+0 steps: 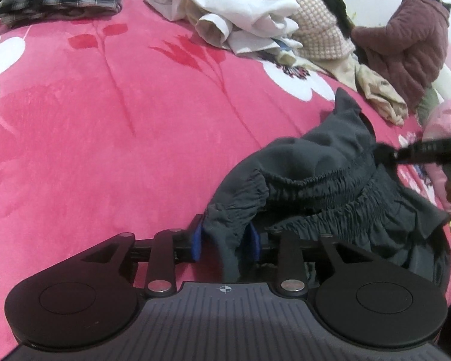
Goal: Fold clothes
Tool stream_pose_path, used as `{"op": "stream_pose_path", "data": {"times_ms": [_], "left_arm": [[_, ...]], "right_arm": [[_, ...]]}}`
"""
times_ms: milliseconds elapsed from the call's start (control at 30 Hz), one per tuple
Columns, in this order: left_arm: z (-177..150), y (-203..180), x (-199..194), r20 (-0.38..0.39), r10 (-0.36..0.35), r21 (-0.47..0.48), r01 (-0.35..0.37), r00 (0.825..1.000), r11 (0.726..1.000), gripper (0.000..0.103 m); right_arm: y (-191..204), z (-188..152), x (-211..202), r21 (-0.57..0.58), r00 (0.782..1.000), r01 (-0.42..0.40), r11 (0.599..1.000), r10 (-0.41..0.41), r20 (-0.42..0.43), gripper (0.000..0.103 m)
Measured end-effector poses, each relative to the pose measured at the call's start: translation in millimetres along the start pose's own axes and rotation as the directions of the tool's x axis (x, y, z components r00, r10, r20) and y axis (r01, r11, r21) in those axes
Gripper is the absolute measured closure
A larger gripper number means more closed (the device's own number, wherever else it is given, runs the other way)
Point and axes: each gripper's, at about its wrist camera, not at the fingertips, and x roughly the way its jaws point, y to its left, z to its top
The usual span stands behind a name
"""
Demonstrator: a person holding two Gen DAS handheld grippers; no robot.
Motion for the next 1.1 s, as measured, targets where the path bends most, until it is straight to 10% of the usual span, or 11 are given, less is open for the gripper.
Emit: {"op": "stream_pose_path", "data": {"times_ms": [267,400,567,833,1100], "left_arm": [[17,-25,-1,0.101,-0.035,0.014,0.034,0.994,0.999,0.098],[47,-52,-37,0.240,-0.110,0.011,0.111,0.965,0.994,0.099],[92,-98,-97,0.428,-0.243,0.093,0.225,0.871,0.970,0.099],[134,-164,-192,0.631,-0.398,0.265,0.297,0.666,0.917,0.099],[115,-193,-259,0.720,-0.434,0.354,0.252,0.541,0.901,0.099]], "right_arm": [[13,-7,-55,-0.081,0.979,0.122,0.989,-0.107,0.174,0.092],[13,-3,-112,-0.056,0.946,0.130,0.990,-0.107,0.306,0.094],[10,2,-205,-0.042,0.846,0.124,0.991,-0.084,0.527,0.094],[12,22,-339,-0.034,0.667,0.088,0.996,-0.033,0.744,0.094],[41,13,-414,-0.085,0.521,0.123,0.989,0.009,0.853,0.094]]}}
